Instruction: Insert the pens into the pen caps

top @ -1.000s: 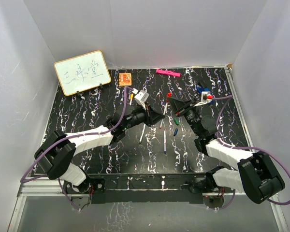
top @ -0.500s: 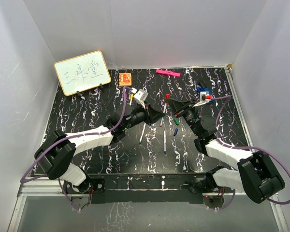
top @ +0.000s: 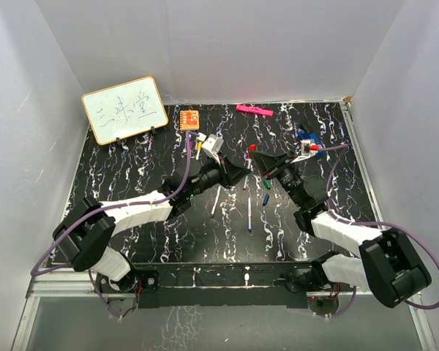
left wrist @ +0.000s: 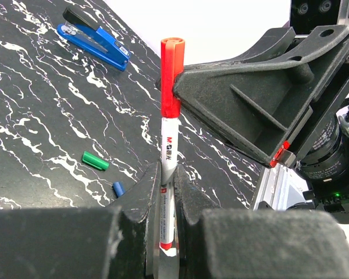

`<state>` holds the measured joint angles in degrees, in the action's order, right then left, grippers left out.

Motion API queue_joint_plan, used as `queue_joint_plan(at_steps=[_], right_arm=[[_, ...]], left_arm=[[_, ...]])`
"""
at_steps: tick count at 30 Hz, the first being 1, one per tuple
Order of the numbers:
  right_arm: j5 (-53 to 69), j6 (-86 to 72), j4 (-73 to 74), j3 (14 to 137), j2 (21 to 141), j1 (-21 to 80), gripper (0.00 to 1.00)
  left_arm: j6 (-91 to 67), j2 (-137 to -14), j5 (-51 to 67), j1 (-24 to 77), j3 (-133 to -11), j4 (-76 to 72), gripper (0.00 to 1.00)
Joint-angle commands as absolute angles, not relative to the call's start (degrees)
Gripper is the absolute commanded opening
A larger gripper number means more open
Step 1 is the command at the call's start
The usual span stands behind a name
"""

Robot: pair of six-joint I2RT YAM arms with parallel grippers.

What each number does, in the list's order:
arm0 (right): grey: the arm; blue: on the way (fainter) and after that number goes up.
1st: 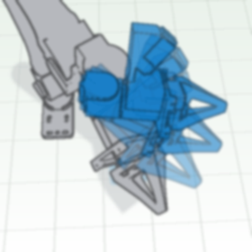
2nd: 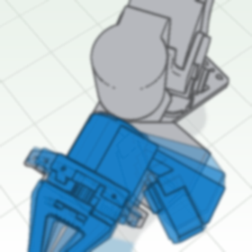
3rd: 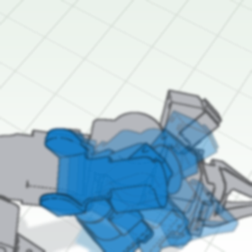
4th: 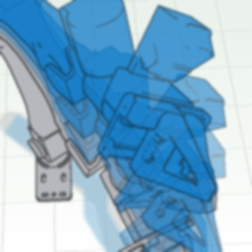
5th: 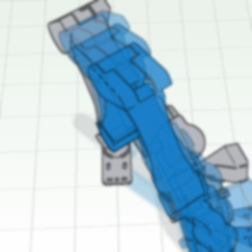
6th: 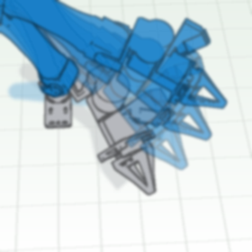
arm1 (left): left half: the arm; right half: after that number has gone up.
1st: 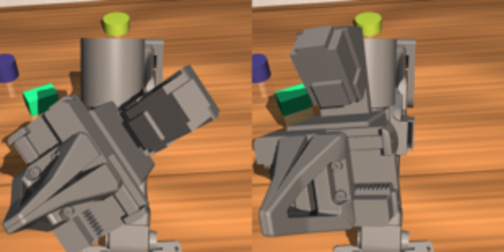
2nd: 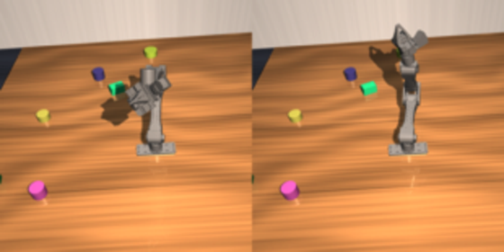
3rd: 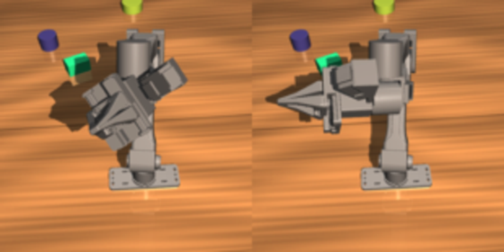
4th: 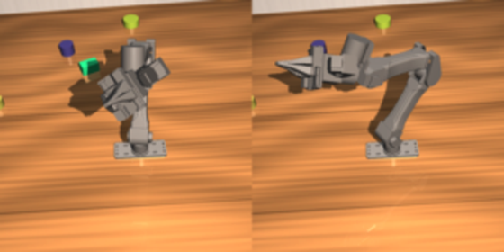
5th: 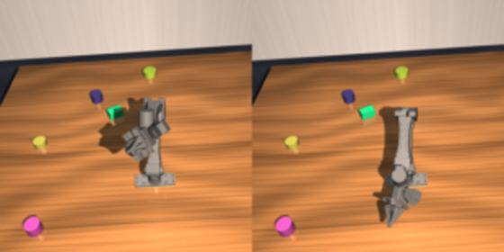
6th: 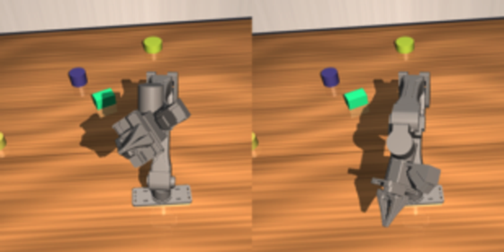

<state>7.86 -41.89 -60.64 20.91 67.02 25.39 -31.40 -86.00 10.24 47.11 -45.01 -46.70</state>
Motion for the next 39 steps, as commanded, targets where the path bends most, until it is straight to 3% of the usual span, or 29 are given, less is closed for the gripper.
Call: queue_joint_plan(at_steps=[1,15,26,39], right_arm=[[12.93,-40.86,-56.74,22.47,68.21,26.05,0.0],[13.14,-36.3,-46.96,22.6,68.55,29.22,0.0],[7.49,-33.18,-42.98,22.78,71.25,37.32,0.0],[0.86,-31.39,-41.68,22.7,67.5,37.92,0.0]], left_arm=[[-31.97,-85.55,5.52,46.87,-49.24,-56.8,0.0],[-29.12,-85.16,-1.07,45.18,-51.88,-61.92,0.0],[-28.32,-83.53,-2.35,42.45,-52.26,-63.59,0.0],[-27.03,-78.68,-4.28,40.96,-47.7,-61.4,0.0]])
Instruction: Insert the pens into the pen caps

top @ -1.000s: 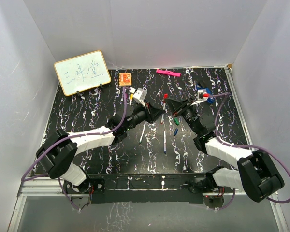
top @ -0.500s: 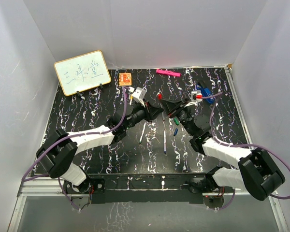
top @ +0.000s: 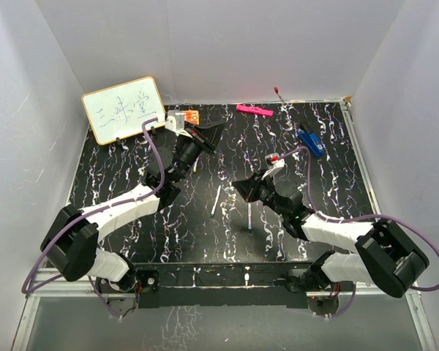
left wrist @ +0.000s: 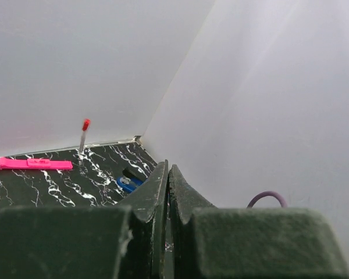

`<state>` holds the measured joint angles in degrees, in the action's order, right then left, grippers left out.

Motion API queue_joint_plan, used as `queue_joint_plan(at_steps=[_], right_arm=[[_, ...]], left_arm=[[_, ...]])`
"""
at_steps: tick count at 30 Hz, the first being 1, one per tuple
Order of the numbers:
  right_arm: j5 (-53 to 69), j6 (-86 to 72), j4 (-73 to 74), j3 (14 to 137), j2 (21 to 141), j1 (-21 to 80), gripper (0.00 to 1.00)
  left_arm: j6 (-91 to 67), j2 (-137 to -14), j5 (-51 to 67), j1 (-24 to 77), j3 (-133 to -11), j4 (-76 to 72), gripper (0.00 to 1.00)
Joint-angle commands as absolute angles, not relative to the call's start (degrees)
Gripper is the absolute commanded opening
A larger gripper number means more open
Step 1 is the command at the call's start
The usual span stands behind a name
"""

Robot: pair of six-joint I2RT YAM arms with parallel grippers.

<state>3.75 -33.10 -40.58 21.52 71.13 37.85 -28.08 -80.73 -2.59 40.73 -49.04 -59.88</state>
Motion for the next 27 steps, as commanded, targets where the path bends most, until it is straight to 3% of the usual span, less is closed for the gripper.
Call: queue_joint_plan(at_steps=[1,8,15,18,23,27], right_arm=[[-0.52,-30.74,-40.99,23.01,66.64,37.96,0.0],[-14.36,-23.61,-32.35,30.95,59.4,37.81,0.01],[-28.79,-12.89,-31.76,46.09,61.65,34.48,0.6],[-28.79,-11.71,-29.25,52.32,65.09,32.14,0.64],[-29.71,-12.23,-28.31,54.34,67.64,29.44,0.9],[-26.95,-17.74,-25.85,53.57,67.67,25.13,0.98]], left_arm=[[-26.84,-78.66,-4.46,40.96,-47.33,-60.97,0.0],[-23.1,-75.09,-6.49,40.95,-46.22,-55.49,0.0],[-20.71,-74.51,-6.19,40.96,-46.37,-50.41,0.0],[-19.9,-74.35,-4.98,40.91,-46.7,-48.3,0.0],[-17.89,-73.63,-4.25,40.92,-47.82,-42.46,0.01],[-16.9,-73.57,-3.83,40.89,-48.34,-39.8,0.06]])
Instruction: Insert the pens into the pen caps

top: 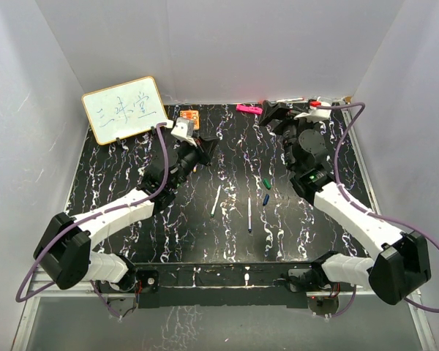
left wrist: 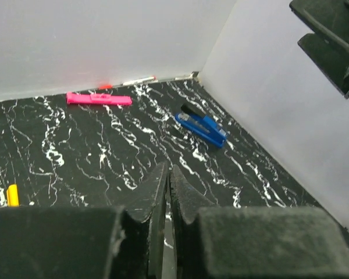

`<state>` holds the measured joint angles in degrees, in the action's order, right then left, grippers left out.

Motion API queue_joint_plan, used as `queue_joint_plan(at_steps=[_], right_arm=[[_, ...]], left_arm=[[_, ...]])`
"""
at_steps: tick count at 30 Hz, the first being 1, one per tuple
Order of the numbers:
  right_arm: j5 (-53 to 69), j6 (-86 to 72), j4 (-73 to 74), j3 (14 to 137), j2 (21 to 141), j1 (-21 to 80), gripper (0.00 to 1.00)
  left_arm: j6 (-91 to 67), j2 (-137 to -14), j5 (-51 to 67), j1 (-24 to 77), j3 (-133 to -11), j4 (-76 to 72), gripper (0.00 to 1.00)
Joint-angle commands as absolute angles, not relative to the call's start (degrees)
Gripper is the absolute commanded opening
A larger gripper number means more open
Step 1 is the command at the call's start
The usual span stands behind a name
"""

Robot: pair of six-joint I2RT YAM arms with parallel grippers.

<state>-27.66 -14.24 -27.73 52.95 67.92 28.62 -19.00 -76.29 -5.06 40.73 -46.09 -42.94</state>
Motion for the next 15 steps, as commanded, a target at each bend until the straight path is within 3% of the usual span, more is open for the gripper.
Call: queue_joint_plan(at_steps=[1,12,15], right_arm=[[-25.71,-18.79,-25.16,53.55,67.74,23.93,0.98],[-23.73,-20.18,-11.28,58.76,72.45,19.86,0.98],[-25.41,-20.04,-10.29,57.09,72.33,19.78,0.96]], left_arm=[[-16.82,-73.69,-3.48,40.88,-48.57,-39.22,0.08],[-15.72,-78.13,4.25,40.95,-56.51,-20.3,0.28],[-14.84,-78.13,3.39,40.95,-56.39,-13.4,0.28]])
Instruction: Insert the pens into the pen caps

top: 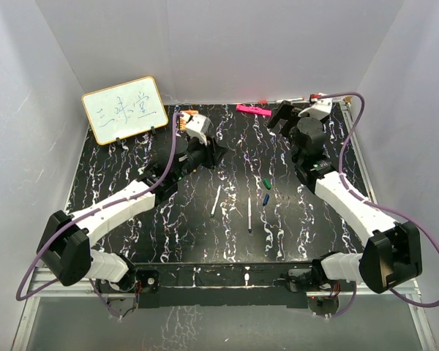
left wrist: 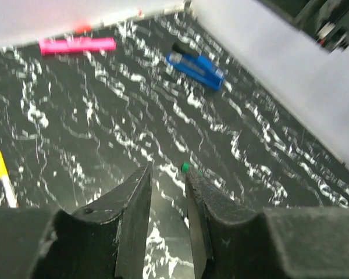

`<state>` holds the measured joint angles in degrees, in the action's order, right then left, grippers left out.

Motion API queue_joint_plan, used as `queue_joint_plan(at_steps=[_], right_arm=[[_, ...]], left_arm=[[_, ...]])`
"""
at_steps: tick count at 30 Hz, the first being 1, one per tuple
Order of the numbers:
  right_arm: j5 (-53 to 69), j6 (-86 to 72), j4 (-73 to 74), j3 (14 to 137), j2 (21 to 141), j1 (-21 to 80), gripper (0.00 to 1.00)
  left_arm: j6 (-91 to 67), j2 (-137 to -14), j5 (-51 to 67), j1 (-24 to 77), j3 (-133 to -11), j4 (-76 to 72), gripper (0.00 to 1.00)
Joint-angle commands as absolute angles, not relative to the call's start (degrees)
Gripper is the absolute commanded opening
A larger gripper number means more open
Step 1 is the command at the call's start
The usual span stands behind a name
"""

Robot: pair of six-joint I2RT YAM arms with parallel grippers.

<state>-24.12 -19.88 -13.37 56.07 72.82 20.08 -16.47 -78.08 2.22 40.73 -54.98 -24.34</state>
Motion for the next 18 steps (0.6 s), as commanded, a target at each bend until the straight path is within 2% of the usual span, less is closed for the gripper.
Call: queue_joint_plan(at_steps=[1,3,5,12,15,18], right_arm=[[-25.89,-20.13,-10.33,56.41,72.1,19.78,0.94],[-26.5,-20.19,-10.45,55.15,71.6,19.65,0.87],[-26.32,-20.38,-10.46,54.15,71.27,19.61,0.78],[-22.76,-21.89,-7.98,50.88,71.8,19.6,0.5],[-21.66,-22.2,-7.12,50.15,72.19,19.6,0.45],[-20.9,-22.44,-5.6,50.0,73.22,19.6,0.47]], left_arm=[[-14.7,-78.13,2.42,40.95,-56.3,-11.25,0.25],[-14.23,-78.01,0.86,40.91,-55.9,-6.87,0.19],[-14.24,-77.96,-0.47,40.91,-55.38,-3.13,0.17],[-16.57,-79.25,-0.94,40.89,-51.79,2.29,0.21],[-17.2,-82.2,-0.88,41.16,-52.0,5.42,0.22],[-17.41,-85.26,-1.12,42.07,-52.98,7.78,0.26]])
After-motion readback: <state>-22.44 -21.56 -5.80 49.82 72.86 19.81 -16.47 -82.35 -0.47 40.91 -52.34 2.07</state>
